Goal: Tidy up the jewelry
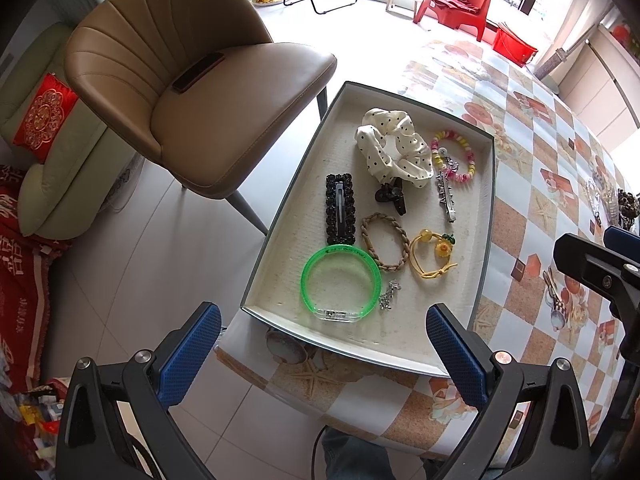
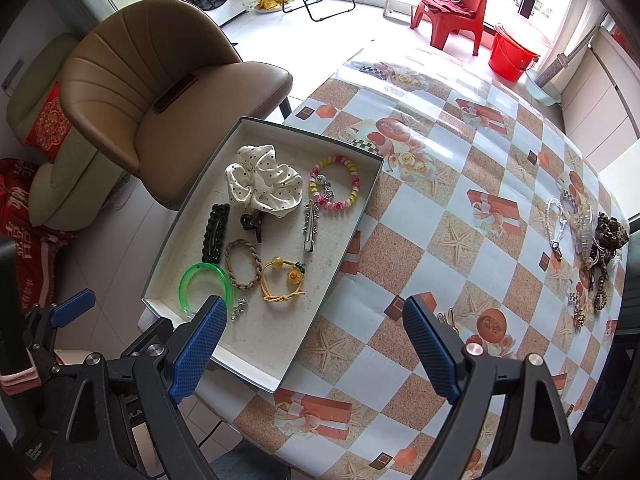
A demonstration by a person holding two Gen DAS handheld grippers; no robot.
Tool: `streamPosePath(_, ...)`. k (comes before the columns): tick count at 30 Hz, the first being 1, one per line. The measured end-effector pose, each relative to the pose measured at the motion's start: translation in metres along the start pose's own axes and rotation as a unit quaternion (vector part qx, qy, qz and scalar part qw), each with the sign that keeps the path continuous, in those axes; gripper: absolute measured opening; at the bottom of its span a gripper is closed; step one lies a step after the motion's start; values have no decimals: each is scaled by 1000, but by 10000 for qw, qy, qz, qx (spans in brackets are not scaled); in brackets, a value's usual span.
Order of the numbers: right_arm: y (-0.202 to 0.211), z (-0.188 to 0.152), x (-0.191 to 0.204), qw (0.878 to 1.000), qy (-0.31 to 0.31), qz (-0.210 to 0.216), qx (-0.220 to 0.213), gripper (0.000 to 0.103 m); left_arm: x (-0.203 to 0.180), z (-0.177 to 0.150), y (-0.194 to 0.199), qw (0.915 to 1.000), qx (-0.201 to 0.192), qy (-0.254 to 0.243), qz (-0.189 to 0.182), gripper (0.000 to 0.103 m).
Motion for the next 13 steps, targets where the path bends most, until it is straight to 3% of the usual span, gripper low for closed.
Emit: streamPosePath(13, 0, 0, 2, 10000, 1, 5, 11, 91, 1, -1, -1, 10000, 26, 17, 24, 103)
Point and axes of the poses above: each gripper's, at about its wrist camera, not at the fingertips, and y roughly against the way its jaws point, x to its left, z to its top, the point moved 3 cm from there along -y, roughly the way its jaws point, and after that the axes turned 12 degrees about z, right-handed, at the moved point
